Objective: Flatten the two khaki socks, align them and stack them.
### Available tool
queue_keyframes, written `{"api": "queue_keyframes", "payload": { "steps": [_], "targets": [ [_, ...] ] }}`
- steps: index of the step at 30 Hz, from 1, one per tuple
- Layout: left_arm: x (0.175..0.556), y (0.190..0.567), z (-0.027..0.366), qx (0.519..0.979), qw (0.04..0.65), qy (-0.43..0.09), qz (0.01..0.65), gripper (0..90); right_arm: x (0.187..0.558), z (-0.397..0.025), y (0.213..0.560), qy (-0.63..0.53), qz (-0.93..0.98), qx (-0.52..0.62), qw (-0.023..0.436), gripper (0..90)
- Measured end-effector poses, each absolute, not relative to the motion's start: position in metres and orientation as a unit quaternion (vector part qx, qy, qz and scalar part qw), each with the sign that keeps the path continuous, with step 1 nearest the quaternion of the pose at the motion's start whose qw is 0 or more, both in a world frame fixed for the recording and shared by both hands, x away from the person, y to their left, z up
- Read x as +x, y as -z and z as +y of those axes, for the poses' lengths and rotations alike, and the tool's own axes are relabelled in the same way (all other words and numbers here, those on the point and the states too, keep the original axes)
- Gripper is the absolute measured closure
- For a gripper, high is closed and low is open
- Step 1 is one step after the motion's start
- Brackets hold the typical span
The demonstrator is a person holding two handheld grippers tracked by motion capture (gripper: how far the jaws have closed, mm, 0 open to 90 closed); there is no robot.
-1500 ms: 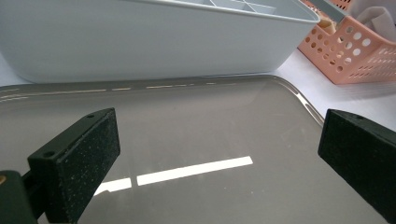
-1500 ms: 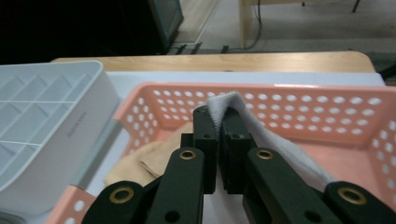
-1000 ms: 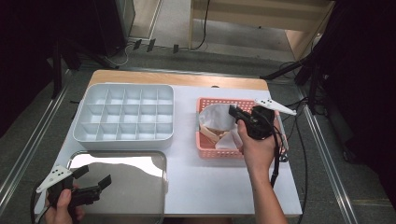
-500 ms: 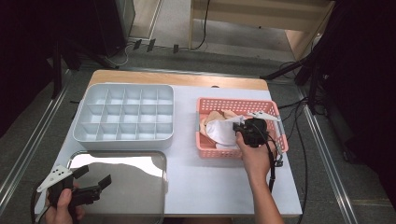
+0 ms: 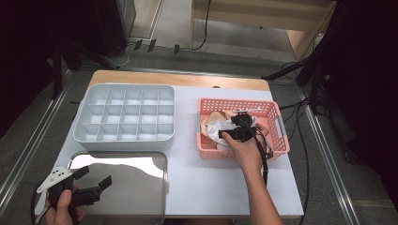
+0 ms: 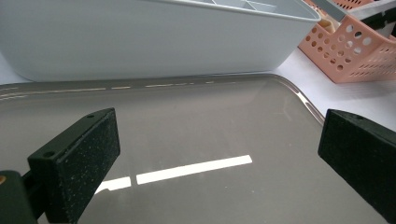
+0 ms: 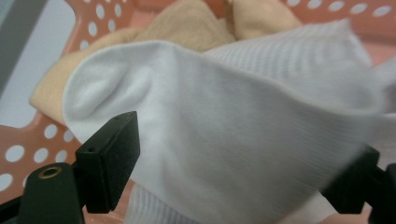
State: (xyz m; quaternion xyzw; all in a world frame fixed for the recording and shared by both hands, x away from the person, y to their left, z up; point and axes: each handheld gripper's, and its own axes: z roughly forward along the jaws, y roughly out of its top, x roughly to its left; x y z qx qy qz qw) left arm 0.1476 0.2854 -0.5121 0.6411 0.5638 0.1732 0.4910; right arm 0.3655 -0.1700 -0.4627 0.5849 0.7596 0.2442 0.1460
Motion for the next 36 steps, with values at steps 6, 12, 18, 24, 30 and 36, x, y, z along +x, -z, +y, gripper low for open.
{"api": "queue_keyframes", "payload": {
  "steps": [6,12,18,24,30,36],
  "targets": [
    [0.148,0.512,0.286,0.643,0.49,-0.173,0.563,0.0,0.376,-0.165,0.468,-0.188,0.774,0.584,0.156,42.4],
    [0.147,0.512,0.286,0.643,0.492,-0.174,0.561,0.0,0.377,-0.163,0.469,-0.175,0.779,0.58,0.164,70.9],
    [0.147,0.512,0.287,0.644,0.49,-0.174,0.561,0.0,0.366,-0.173,0.465,-0.253,0.748,0.589,0.171,82.1],
    [0.148,0.512,0.286,0.644,0.489,-0.174,0.562,0.0,0.356,-0.185,0.461,-0.304,0.726,0.588,0.183,82.8],
    [0.148,0.513,0.286,0.646,0.487,-0.175,0.561,0.0,0.348,-0.193,0.453,-0.342,0.714,0.581,0.19,81.9],
    [0.148,0.513,0.285,0.646,0.487,-0.174,0.561,0.0,0.345,-0.198,0.442,-0.363,0.708,0.574,0.194,80.1]
  ]
}}
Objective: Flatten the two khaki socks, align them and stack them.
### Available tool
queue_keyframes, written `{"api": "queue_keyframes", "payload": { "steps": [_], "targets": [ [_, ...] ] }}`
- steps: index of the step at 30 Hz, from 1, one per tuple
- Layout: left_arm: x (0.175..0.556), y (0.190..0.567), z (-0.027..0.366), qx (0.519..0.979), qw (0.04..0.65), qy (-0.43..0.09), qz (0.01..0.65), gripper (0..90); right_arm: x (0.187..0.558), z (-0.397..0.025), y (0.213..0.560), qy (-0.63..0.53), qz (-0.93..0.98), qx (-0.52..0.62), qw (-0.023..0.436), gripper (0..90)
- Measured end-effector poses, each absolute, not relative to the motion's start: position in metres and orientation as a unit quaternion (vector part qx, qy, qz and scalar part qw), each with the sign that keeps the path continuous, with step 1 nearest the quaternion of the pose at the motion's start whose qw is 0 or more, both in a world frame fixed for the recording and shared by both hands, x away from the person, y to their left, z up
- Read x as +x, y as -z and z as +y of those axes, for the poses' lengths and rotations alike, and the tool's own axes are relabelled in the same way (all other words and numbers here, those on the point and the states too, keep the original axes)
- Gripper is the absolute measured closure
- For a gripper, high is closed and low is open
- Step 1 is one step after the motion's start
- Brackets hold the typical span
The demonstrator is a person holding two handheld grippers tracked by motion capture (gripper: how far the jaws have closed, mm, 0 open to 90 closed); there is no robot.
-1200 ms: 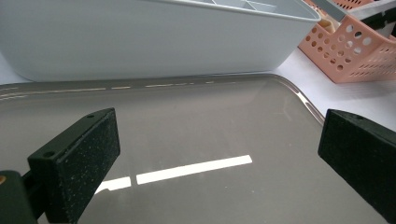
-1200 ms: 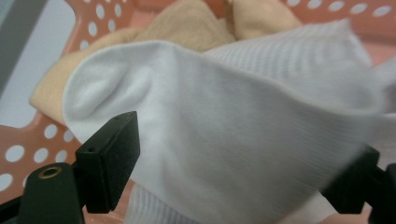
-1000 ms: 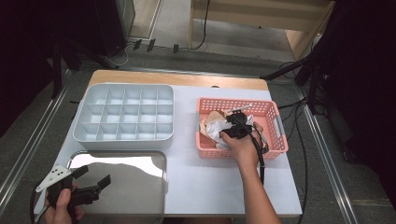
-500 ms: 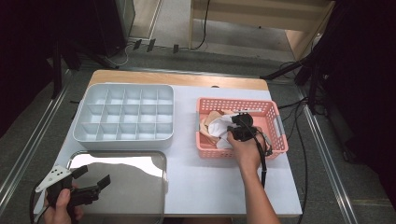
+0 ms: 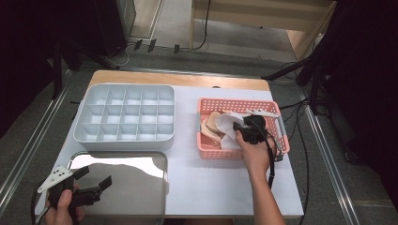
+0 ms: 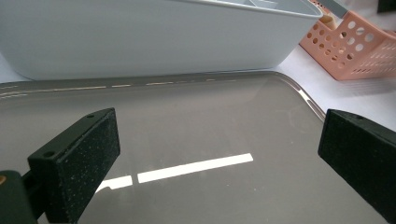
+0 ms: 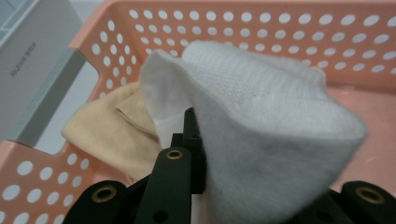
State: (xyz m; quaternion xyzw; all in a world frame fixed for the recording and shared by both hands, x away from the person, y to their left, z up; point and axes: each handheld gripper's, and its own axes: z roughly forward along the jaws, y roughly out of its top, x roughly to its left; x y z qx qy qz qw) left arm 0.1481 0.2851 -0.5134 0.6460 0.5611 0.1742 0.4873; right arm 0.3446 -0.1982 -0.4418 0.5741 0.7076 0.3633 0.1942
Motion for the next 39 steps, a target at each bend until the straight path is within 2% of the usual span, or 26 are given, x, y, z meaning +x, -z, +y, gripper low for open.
{"api": "queue_keyframes", "payload": {
  "steps": [8,19,32,39],
  "targets": [
    [0.148,0.514,0.285,0.647,0.487,-0.174,0.561,0.0,0.34,-0.195,0.425,-0.392,0.7,0.555,0.22,85.5],
    [0.148,0.514,0.286,0.646,0.487,-0.176,0.561,0.0,0.329,-0.185,0.418,-0.441,0.685,0.511,0.274,86.6],
    [0.148,0.514,0.283,0.649,0.485,-0.178,0.559,0.0,0.315,-0.193,0.43,-0.48,0.654,0.506,0.291,86.6],
    [0.148,0.516,0.281,0.654,0.48,-0.178,0.557,0.0,0.307,-0.197,0.424,-0.508,0.643,0.493,0.292,86.5]
  ]
}}
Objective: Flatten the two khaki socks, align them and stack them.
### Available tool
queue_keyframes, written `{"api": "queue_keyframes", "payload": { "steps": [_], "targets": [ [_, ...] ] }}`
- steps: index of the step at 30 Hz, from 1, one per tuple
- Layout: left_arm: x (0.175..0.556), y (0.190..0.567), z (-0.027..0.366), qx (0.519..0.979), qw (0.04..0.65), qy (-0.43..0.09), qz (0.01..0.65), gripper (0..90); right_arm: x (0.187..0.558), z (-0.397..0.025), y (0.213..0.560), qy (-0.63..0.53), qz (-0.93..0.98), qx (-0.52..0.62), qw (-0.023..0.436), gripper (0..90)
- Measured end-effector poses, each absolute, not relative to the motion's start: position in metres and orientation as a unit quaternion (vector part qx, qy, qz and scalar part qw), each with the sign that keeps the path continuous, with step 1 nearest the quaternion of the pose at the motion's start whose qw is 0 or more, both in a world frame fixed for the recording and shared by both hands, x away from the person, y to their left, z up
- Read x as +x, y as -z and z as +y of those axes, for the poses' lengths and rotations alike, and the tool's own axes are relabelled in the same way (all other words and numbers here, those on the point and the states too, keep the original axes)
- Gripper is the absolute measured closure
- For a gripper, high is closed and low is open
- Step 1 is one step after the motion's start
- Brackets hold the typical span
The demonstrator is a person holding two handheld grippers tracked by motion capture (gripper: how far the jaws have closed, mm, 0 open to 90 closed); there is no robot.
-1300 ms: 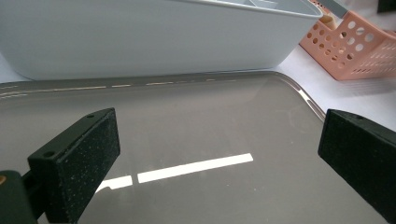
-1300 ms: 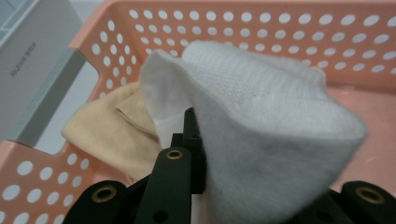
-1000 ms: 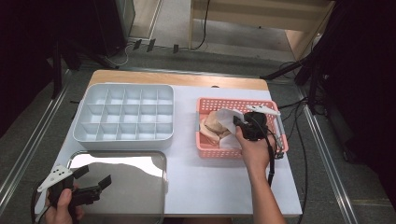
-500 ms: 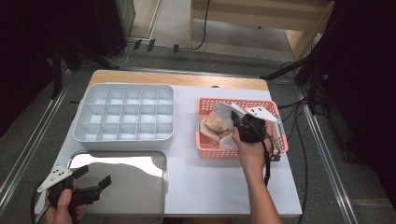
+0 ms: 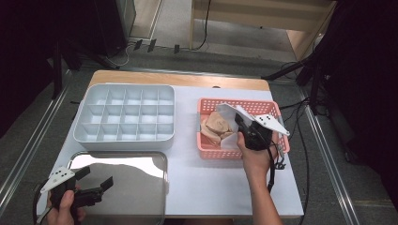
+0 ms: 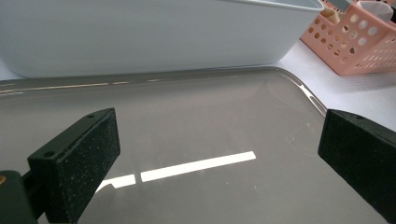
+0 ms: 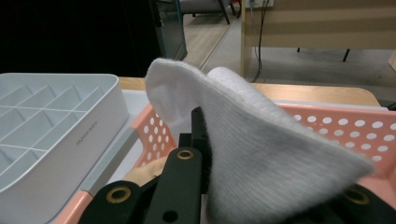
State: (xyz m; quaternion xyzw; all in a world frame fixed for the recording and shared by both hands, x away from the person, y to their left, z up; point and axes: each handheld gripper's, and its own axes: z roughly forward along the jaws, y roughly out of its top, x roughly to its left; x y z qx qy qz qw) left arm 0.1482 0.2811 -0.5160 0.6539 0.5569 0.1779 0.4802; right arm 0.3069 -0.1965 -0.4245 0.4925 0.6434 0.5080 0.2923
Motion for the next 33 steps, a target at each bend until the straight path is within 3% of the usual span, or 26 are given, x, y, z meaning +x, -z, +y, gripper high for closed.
{"api": "queue_keyframes", "payload": {
  "steps": [33],
  "targets": [
    [0.147,0.513,0.279,0.655,0.484,-0.181,0.551,0.0,0.24,-0.204,0.424,-0.538,0.625,0.474,0.31,86.5]
  ]
}}
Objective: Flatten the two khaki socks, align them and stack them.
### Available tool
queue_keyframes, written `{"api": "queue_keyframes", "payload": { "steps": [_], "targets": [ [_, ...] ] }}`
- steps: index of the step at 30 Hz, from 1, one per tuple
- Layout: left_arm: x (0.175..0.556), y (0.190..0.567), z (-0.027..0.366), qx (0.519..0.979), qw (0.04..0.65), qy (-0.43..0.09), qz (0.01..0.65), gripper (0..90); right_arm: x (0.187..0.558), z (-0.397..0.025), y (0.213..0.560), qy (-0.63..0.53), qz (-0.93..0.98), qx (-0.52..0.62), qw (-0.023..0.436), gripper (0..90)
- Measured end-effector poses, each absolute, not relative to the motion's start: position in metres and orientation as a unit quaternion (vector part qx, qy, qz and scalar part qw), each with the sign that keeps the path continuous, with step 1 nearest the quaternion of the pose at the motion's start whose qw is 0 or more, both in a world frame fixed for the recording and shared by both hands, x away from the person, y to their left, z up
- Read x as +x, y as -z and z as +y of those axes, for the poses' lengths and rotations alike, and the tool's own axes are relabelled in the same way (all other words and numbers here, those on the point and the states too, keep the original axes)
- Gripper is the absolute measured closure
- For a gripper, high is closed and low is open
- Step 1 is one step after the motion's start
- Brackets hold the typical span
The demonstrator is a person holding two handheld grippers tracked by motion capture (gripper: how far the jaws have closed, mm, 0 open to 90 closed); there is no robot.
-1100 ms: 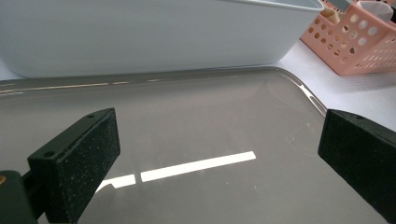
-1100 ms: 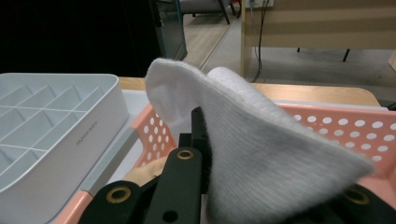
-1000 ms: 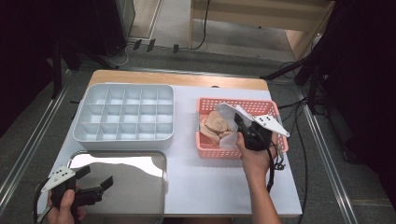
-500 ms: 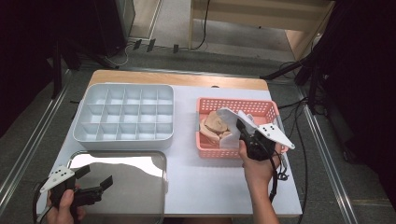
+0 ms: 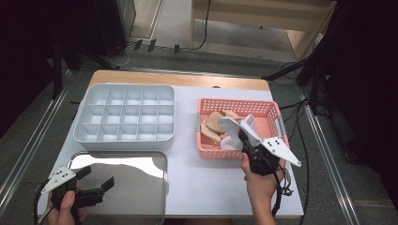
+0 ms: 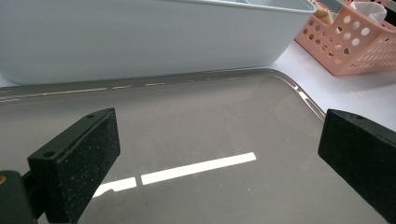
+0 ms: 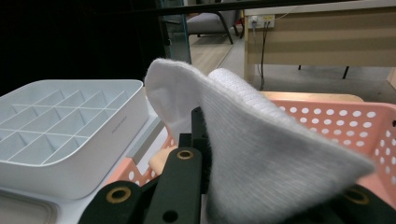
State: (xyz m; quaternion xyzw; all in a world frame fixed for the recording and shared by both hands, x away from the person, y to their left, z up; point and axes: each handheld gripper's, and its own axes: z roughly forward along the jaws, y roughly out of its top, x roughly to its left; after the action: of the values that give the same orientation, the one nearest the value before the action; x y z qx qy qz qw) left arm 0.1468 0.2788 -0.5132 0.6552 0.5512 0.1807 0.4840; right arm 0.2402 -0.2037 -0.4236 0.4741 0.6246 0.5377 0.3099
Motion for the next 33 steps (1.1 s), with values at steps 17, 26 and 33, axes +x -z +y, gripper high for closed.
{"api": "queue_keyframes", "payload": {
  "steps": [17,26,33],
  "targets": [
    [0.147,0.514,0.278,0.656,0.483,-0.18,0.551,0.0,0.198,-0.213,0.429,-0.55,0.615,0.468,0.316,86.6],
    [0.147,0.513,0.276,0.657,0.484,-0.18,0.55,0.0,0.174,-0.216,0.442,-0.547,0.617,0.474,0.309,86.6],
    [0.147,0.514,0.275,0.658,0.482,-0.18,0.55,0.0,0.158,-0.217,0.459,-0.544,0.616,0.482,0.302,86.7]
  ]
}}
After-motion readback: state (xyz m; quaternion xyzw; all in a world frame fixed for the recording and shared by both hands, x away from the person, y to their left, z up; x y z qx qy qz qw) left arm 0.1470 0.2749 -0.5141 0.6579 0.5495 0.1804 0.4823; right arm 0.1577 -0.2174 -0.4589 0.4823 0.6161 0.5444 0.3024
